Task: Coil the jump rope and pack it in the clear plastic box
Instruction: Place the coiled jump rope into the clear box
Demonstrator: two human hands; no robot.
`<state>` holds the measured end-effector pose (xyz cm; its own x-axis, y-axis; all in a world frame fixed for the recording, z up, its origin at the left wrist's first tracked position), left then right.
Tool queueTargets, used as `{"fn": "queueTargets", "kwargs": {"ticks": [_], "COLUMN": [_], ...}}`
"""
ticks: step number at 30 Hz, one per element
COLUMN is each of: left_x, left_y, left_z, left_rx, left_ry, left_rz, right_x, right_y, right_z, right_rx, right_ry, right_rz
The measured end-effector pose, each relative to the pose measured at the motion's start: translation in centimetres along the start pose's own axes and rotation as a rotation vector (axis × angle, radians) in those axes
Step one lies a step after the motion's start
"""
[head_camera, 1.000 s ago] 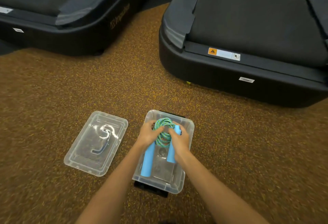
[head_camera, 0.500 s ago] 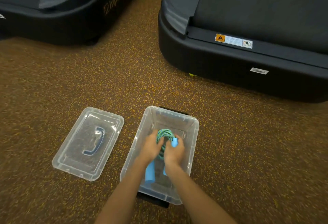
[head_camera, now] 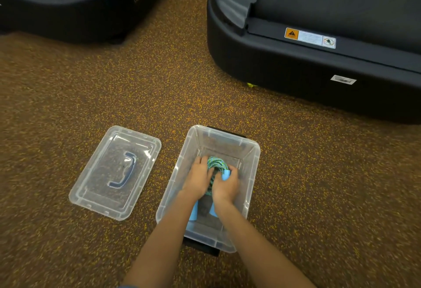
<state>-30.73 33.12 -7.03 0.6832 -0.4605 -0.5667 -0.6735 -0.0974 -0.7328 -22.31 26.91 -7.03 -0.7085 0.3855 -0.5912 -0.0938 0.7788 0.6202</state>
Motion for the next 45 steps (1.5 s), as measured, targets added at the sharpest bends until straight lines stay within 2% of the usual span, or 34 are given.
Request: {"fn": "queueTargets", "kwargs": {"ticks": [13, 22, 27, 30, 32, 36, 39, 42, 45], "left_x": [0.0, -0.5, -1.0, -3.0, -4.8, -8.0, -11.4, -15.0, -17.3], "left_y": [0.7, 0.0, -0.7, -1.9, -2.9, -4.2, -5.3, -4.2, -0.2], "left_z": [-0.5, -1.7, -3.3, -4.7, -5.9, -7.9, -9.3, -10.2, -10.5], "left_rx": [0.029, 0.062, 0.061, 0.124, 0.148, 0.051, 0.116, 0.152, 0.063], "left_ry": [-0.022, -0.043, -0.06, -0.173, -0.255, -0.334, -0.433, -0.668, -0.861], "left_rz": [-0.061, -0.155, -0.164, -0.206, -0.359, -0.746, -0.912, -0.919, -0.862], "right_x": [-0.1, -0.7, -1.1, -1.4, -1.7, -3.0, -3.9, -4.1, -2.5], "right_y": [0.8, 2.0, 2.6, 3.4, 4.2, 6.9, 9.8, 13.9, 17.9], "right_z": [-0.8, -0.8, -0.8, -0.7, -0.9, -2.0, -3.7, -5.2, -6.7], "right_rx": [-0.092, -0.31, -0.363, -0.382, -0.381, -0.364, -0.403, -0.574, -0.811], "right_ry": [0.019, -0.045, -0.024, -0.004, -0.004, -0.078, -0.136, -0.187, -0.143], "right_rz": [-0.136, -0.401, -0.448, -0.403, -0.356, -0.265, -0.135, -0.019, 0.013]}}
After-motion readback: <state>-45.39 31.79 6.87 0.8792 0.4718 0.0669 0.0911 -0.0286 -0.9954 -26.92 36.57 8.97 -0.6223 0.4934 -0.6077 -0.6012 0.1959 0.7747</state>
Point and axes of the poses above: each hand's wrist, its own z-axis towards the middle knuckle, its own x-axis out of the palm, y = z × x, the point moved 6 cm from there along z, towards the middle knuckle, and after that the axes turned 12 degrees about -z, right-handed, at the moved point
